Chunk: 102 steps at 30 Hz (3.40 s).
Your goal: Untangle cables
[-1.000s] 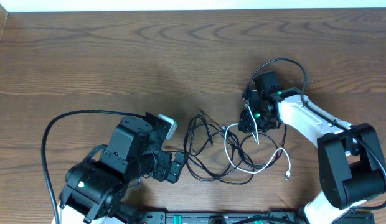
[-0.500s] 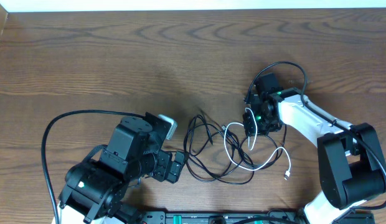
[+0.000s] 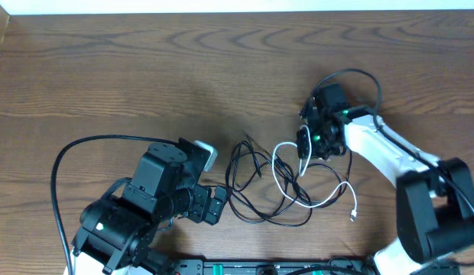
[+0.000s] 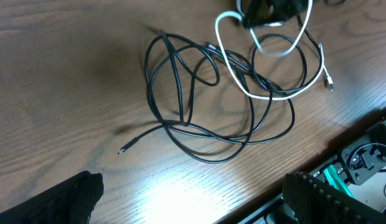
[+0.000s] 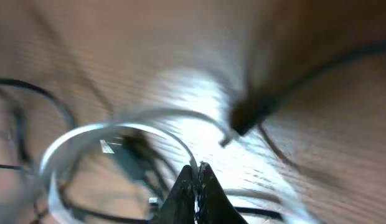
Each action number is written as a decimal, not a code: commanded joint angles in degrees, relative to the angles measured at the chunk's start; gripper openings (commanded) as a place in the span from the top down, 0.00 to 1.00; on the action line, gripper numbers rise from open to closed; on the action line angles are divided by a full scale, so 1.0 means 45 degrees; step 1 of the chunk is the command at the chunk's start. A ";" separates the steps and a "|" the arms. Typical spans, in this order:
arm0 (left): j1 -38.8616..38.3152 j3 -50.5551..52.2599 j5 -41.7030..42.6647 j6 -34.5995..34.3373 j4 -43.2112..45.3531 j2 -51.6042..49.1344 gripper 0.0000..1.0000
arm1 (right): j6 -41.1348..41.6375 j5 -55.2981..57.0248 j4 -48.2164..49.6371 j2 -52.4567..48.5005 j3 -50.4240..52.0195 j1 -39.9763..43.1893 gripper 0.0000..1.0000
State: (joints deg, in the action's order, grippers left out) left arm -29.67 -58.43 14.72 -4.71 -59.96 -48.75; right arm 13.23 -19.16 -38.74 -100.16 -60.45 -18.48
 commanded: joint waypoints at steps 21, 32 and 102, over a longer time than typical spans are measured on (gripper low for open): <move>0.0044 -0.0136 0.0053 -0.0058 -0.0233 0.0034 0.02 | 0.2302 0.6965 0.2147 0.8524 -0.2497 0.6489 0.99; 0.0044 -0.0136 0.0053 -0.0058 -0.0287 0.0034 0.02 | 0.4129 0.6679 0.0967 0.8388 -0.2492 1.0224 0.99; 0.0044 -0.0136 0.0058 -0.0063 -0.0563 0.0034 0.02 | 0.7048 0.3759 -1.1987 -0.1103 -0.2443 0.9641 0.03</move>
State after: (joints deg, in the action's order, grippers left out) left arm -29.67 -58.43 14.72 -4.71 -62.43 -48.75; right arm 64.01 5.26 -94.87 -105.27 -71.05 25.54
